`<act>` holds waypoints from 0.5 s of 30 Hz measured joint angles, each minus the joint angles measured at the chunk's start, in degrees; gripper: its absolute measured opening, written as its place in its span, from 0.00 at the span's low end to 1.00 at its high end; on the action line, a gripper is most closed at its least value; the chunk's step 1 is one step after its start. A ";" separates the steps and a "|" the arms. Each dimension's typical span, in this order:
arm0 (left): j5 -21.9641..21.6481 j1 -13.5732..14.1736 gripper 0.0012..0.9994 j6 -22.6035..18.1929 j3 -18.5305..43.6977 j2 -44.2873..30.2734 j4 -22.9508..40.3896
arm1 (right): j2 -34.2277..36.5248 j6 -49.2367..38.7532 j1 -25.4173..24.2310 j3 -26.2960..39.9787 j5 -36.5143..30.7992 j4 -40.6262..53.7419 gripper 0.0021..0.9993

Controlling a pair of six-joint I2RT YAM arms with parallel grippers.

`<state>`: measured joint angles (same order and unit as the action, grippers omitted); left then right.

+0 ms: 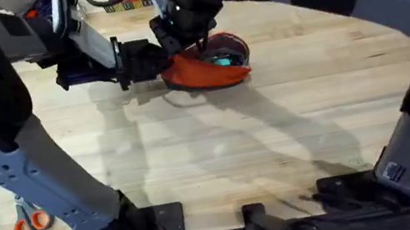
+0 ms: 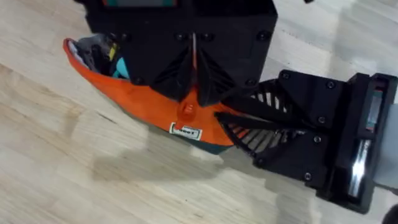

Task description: Unzip the bag, pick up the pens from the table one at a time and place them inside, then zip the bag closed.

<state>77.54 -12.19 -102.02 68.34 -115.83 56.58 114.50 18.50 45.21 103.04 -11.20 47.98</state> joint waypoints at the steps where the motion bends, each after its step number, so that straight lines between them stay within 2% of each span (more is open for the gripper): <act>1: -0.02 0.00 0.04 0.00 0.00 0.00 0.02 | 0.00 0.00 0.00 0.00 -0.01 0.05 0.03; 15: -0.07 0.00 0.04 0.00 0.00 0.00 0.36 | 0.00 0.00 -1.30 0.09 0.65 0.33 0.03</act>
<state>77.47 -12.19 -102.02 68.34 -115.83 56.94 114.50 18.50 43.91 103.13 -10.55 48.31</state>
